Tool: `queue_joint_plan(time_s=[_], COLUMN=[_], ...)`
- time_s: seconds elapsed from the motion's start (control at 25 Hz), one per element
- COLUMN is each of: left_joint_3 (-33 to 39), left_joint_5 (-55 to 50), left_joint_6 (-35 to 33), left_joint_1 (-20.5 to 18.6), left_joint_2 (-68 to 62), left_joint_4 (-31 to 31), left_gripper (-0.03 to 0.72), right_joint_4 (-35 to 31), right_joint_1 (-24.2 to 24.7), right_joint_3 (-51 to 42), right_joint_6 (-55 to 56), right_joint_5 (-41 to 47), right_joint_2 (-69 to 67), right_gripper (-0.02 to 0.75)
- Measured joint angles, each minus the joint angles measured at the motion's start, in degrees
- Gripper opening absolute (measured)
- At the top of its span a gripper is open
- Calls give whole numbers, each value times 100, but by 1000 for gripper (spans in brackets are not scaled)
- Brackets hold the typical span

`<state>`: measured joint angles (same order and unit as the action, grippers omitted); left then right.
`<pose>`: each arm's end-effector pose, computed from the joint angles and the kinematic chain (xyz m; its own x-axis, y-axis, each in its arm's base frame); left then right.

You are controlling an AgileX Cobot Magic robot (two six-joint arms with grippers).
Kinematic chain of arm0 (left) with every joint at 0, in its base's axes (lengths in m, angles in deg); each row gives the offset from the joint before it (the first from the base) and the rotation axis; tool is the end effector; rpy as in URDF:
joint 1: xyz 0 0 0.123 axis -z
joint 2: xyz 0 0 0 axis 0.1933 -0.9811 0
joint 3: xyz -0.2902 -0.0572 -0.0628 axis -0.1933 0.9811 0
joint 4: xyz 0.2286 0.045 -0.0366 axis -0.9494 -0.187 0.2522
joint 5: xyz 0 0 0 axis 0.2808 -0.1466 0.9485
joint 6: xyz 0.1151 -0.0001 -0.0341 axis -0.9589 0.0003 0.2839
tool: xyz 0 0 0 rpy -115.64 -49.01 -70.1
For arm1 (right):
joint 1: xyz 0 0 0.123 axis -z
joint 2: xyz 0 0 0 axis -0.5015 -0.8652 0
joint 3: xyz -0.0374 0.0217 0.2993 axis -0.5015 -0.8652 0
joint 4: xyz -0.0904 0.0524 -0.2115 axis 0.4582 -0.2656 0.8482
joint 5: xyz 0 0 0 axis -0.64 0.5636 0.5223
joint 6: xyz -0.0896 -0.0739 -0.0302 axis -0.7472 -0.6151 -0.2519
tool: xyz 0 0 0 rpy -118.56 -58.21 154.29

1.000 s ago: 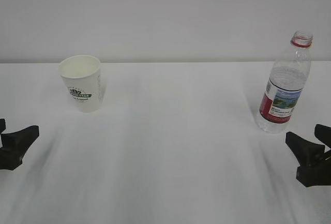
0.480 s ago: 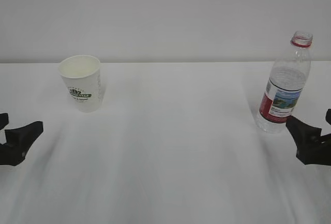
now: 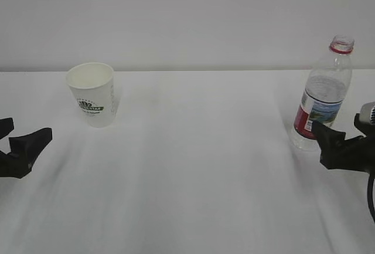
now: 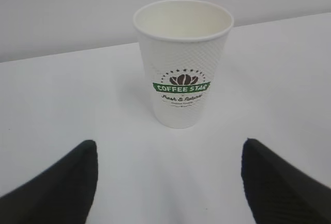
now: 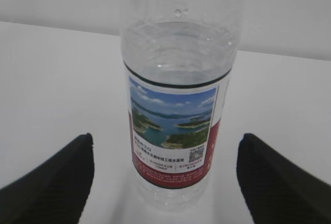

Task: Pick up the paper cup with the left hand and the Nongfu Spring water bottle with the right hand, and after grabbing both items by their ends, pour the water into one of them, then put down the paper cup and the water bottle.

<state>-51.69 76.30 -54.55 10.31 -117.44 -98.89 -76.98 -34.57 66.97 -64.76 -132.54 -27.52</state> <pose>0.2527 -0.0343 0.1548 -0.2669 0.0451 -0.9627 0.3033 0.9521 -0.0394 0.2670 0.0274 0.1438 -0.2777 -0.1081 -0.9546 -0.1543 0.9858 -0.0667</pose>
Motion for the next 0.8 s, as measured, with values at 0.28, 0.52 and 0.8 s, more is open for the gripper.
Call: queue_joint_plan(time_s=[0.28,0.52,0.8], left_joint_3=[0,0,0], left_joint_5=[0,0,0], left_joint_6=[0,0,0], left_joint_1=[0,0,0], left_joint_2=[0,0,0], left_joint_4=[0,0,-4], left_gripper=[637,633,627], right_joint_4=[-4,-4,-215], right_joint_1=[0,0,0], right_joint_3=[381,659,928], right_joint_6=[0,195,232], right_joint_5=[0,0,0], right_joint_2=[-439,-786,-1045], right_gripper=[651,647,643])
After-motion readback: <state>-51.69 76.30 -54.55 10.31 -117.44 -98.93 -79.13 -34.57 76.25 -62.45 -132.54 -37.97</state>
